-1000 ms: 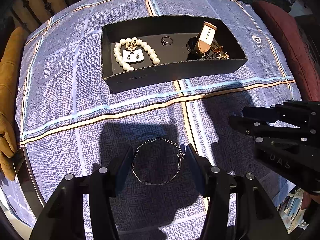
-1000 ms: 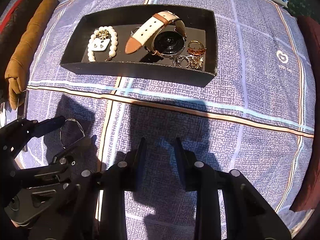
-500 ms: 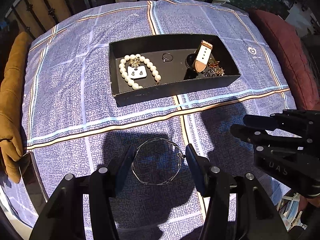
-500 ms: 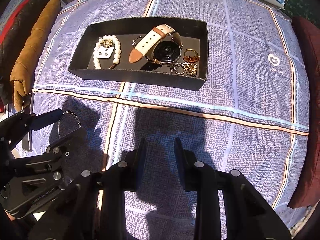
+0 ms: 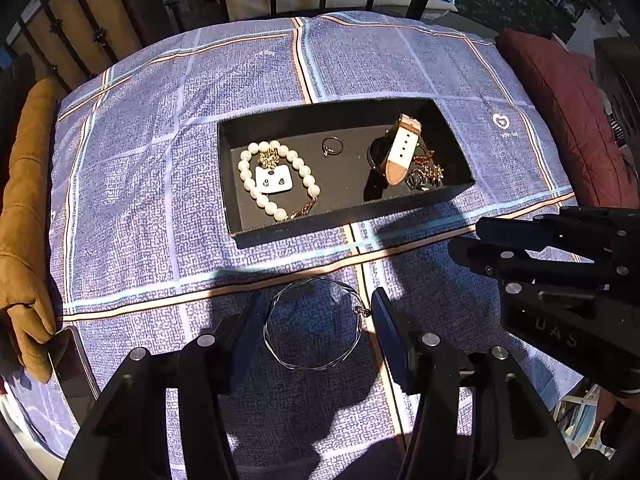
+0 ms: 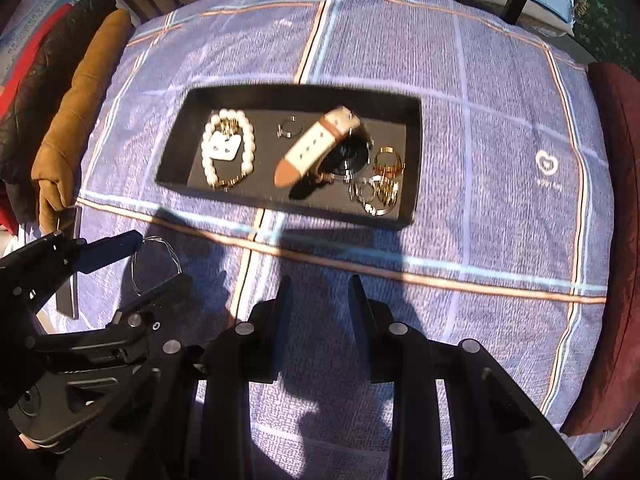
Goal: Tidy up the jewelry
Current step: 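Carry the hoop bracelet into the black box and open the left gripper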
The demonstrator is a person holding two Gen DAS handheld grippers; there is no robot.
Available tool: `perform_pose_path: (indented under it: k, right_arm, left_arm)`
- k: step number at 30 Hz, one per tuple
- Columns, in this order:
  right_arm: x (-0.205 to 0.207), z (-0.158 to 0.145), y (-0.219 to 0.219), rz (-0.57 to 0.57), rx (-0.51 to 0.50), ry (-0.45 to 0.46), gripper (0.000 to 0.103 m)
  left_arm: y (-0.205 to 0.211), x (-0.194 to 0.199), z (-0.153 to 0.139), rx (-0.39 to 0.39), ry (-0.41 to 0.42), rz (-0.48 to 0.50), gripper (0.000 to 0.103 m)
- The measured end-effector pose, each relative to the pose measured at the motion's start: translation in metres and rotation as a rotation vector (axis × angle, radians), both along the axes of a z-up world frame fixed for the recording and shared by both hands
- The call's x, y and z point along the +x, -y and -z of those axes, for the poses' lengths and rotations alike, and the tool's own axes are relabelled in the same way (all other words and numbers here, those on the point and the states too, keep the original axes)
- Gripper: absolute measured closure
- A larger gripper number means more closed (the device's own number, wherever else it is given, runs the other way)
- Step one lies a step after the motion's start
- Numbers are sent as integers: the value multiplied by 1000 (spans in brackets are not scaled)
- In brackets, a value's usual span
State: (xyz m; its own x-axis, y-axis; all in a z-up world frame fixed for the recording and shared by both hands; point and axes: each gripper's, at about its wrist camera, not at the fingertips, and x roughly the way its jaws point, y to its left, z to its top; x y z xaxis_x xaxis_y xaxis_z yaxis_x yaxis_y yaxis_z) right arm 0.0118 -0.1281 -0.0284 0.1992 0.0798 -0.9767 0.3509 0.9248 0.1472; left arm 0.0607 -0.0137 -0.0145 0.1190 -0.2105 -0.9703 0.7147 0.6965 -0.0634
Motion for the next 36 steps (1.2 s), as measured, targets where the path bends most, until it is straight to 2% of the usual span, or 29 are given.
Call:
perform_pose_path:
  k: [9,14,19,26,28,32,36]
  right_arm:
    - [40,-31,29,14,-23,68,74]
    - [71,-38,43,31,-22,90,74]
    - [88,-31,54,40,-26,73,74]
    - [88,-19,60,55,-24,47,74]
    - [87,-17,61,63,-24,39,71]
    - [83,-17,65,85,-18,34,55]
    - [79,-20,67,91,-22,39,54]
  left_arm:
    - [33,43,-28,-58,37,-32,50]
    - [53,73,-38,-84,46,-66,50]
    - [65,86,-30,-67,38,-68,50]
    - [66,84,-15,-44,14,-62,50]
    - [65,84,-15,-43,11,-68,47]
    - [63,88,-18,-48,18,-84,41]
    - [61,87,-22,-40,40,-86,36]
